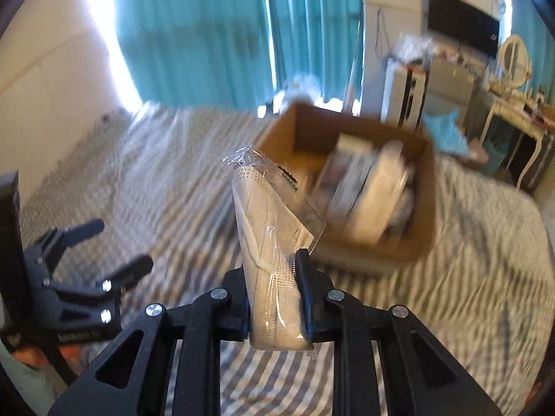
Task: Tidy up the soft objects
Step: 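Carry the clear plastic bag into the box and open the right tool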
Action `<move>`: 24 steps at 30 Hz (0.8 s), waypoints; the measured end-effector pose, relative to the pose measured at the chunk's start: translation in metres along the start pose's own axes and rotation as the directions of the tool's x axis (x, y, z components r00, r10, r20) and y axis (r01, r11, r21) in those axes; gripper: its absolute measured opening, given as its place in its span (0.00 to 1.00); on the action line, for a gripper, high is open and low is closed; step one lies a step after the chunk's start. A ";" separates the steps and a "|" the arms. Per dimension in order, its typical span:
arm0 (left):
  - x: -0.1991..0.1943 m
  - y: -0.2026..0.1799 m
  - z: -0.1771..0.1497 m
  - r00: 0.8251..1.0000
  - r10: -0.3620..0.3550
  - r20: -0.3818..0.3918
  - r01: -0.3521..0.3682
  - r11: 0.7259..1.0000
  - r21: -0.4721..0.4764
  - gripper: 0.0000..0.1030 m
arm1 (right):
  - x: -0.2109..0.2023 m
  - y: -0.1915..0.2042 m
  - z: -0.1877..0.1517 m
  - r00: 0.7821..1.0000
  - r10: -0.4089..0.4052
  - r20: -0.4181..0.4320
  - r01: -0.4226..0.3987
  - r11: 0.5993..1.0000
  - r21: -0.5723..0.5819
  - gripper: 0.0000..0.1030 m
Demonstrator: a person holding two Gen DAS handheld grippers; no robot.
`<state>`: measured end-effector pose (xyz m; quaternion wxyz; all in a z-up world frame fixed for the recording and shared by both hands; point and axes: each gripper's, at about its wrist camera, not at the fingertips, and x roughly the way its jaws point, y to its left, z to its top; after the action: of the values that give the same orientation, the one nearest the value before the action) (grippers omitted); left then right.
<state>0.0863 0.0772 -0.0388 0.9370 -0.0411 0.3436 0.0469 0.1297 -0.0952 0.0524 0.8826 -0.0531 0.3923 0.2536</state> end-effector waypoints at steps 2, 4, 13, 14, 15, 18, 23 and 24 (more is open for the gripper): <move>0.000 -0.005 0.023 0.999 -0.008 0.046 0.008 1.000 0.011 1.00 | -0.003 -0.005 0.025 0.999 -0.001 0.033 0.001 1.000 0.009 0.20; 0.005 -0.008 0.043 0.997 -0.015 0.074 0.013 0.999 0.031 1.00 | 0.004 -0.012 0.049 0.999 0.001 0.044 -0.002 1.000 0.016 0.20; 0.064 0.013 0.062 0.996 0.014 0.092 -0.017 0.999 0.029 1.00 | 0.113 -0.025 0.099 0.997 -0.032 -0.064 0.036 0.998 0.059 0.21; 0.073 0.017 0.057 0.997 0.009 0.070 -0.011 1.000 0.026 1.00 | 0.124 -0.026 0.100 0.996 -0.036 -0.079 0.041 0.997 0.063 0.24; 0.080 0.018 0.053 0.999 0.007 0.053 -0.009 1.000 0.028 1.00 | 0.134 -0.027 0.100 0.995 -0.053 -0.083 0.059 0.996 0.072 0.29; 0.099 0.022 0.048 0.999 0.029 0.013 -0.030 0.999 0.033 1.00 | 0.146 -0.033 0.096 0.994 -0.080 -0.074 0.087 0.991 0.106 0.63; 0.086 0.019 0.048 0.999 -0.012 0.038 0.012 1.000 0.014 1.00 | 0.132 -0.028 0.094 0.996 -0.088 -0.021 0.089 0.990 0.111 0.73; 0.082 0.016 0.048 0.999 -0.010 0.044 0.009 1.000 0.020 1.00 | 0.124 -0.027 0.095 0.995 -0.101 -0.006 0.101 0.990 0.103 0.76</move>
<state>0.1778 0.1031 -0.0560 0.9450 -0.0326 0.3230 0.0402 0.2759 -0.0405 0.0256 0.8957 -0.0274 0.4019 0.1882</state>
